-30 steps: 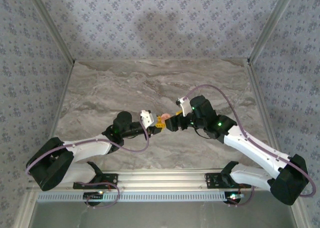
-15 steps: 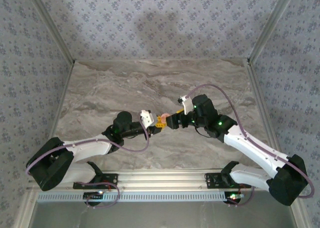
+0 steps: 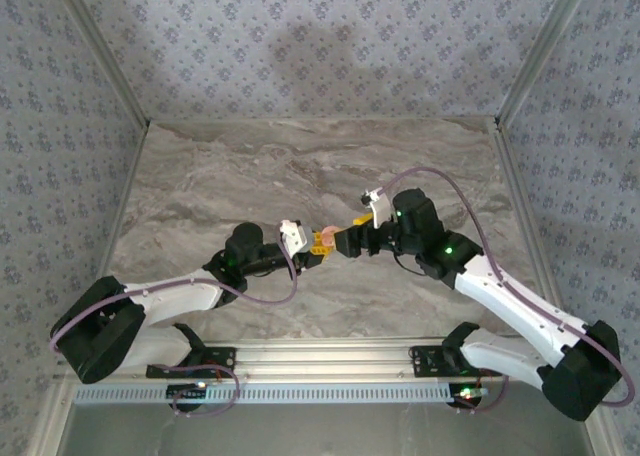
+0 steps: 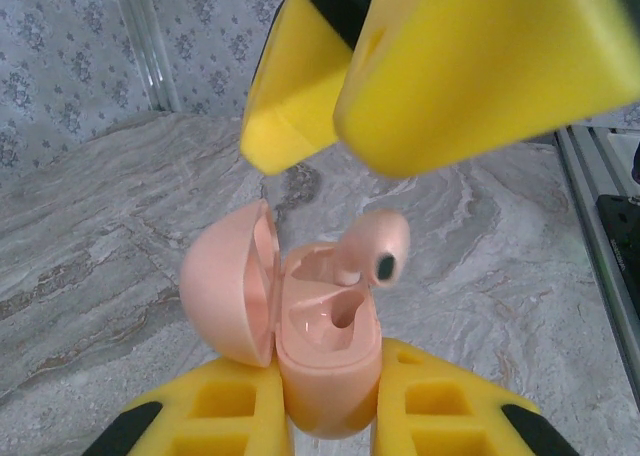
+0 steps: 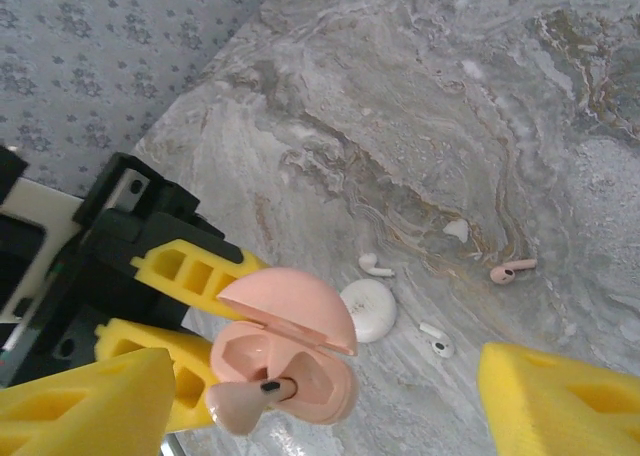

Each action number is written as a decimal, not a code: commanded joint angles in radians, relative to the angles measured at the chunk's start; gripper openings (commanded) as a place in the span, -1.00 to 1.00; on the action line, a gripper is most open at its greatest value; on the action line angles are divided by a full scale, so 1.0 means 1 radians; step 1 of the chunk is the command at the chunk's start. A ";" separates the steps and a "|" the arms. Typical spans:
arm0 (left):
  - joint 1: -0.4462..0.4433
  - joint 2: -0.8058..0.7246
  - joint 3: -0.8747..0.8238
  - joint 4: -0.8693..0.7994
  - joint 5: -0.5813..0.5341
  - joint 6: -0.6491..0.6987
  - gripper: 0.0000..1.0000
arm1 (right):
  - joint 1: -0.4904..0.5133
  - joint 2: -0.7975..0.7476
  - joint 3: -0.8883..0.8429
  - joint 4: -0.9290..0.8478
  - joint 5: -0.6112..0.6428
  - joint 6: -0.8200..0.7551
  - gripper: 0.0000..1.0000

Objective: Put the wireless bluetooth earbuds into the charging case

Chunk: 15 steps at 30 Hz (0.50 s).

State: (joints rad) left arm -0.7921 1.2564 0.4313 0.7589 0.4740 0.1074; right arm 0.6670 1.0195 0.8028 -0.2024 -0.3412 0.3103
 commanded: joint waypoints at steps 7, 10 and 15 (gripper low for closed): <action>-0.003 -0.022 0.012 0.017 -0.020 0.013 -0.76 | 0.054 -0.013 0.049 -0.106 0.089 -0.010 0.62; -0.004 -0.022 0.012 0.017 -0.020 0.012 -0.76 | 0.070 0.004 0.054 -0.120 0.114 -0.014 0.62; -0.003 -0.025 0.012 0.016 -0.019 0.012 -0.76 | 0.073 0.022 0.062 -0.127 0.156 -0.019 0.62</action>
State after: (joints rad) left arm -0.7921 1.2564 0.4313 0.7589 0.4557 0.1074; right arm 0.7368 1.0351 0.8276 -0.2966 -0.2386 0.3061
